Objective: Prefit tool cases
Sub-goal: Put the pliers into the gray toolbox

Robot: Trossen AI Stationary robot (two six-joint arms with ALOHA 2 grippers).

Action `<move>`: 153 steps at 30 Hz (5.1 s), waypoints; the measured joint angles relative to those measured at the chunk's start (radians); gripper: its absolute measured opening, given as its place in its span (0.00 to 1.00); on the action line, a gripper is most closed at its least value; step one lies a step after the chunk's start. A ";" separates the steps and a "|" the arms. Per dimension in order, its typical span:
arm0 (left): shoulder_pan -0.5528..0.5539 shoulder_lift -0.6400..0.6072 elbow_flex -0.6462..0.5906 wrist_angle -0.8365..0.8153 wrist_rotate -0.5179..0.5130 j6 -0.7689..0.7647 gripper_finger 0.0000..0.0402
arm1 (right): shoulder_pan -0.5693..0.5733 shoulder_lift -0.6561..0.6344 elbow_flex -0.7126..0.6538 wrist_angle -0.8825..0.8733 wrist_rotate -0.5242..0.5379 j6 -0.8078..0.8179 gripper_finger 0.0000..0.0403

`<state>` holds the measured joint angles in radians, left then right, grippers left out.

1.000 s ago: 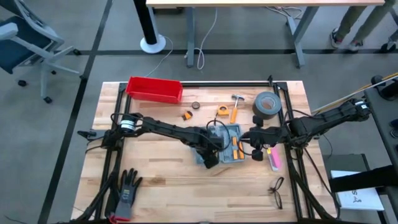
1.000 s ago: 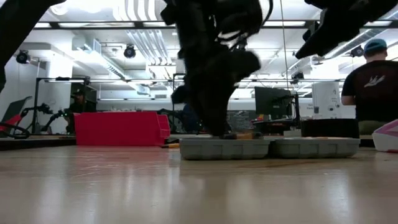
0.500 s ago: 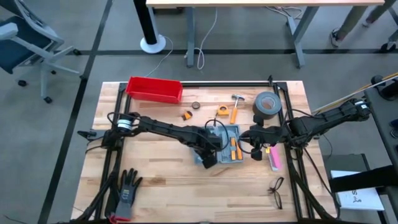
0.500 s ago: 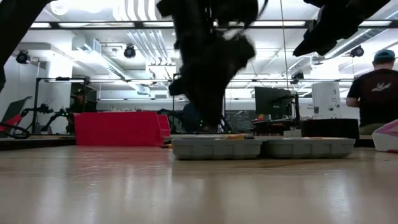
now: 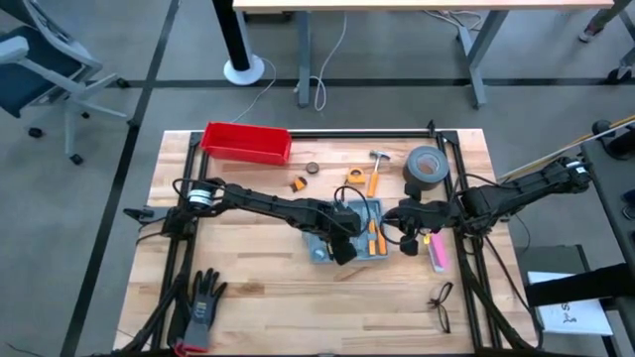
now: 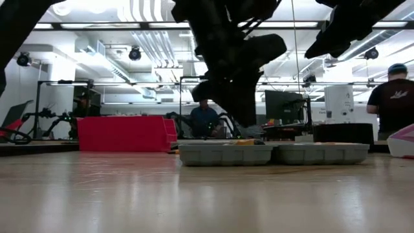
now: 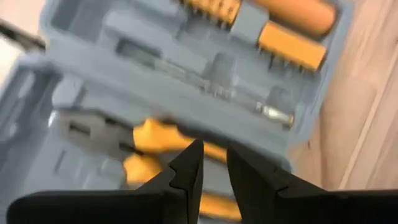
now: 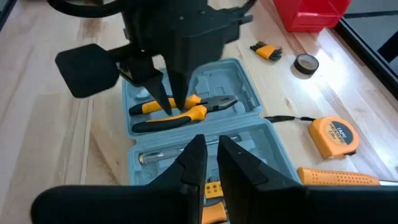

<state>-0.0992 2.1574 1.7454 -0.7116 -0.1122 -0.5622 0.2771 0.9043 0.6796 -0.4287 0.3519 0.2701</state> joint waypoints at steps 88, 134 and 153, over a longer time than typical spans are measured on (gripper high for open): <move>0.001 0.027 -0.119 0.009 0.078 0.108 0.19 | 0.002 0.183 -0.321 0.359 -0.180 0.137 0.01; 0.005 -0.181 -0.142 -0.201 -0.003 -0.178 0.19 | 0.002 0.182 -0.271 0.416 -0.143 0.123 0.01; 0.039 -0.138 -0.203 -0.146 0.082 -0.297 0.16 | 0.002 0.177 -0.244 0.364 -0.113 0.060 0.01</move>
<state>-0.0605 2.0192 1.5421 -0.8572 -0.0299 -0.8589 0.2790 1.0809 0.4358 -0.0651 0.2390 0.3305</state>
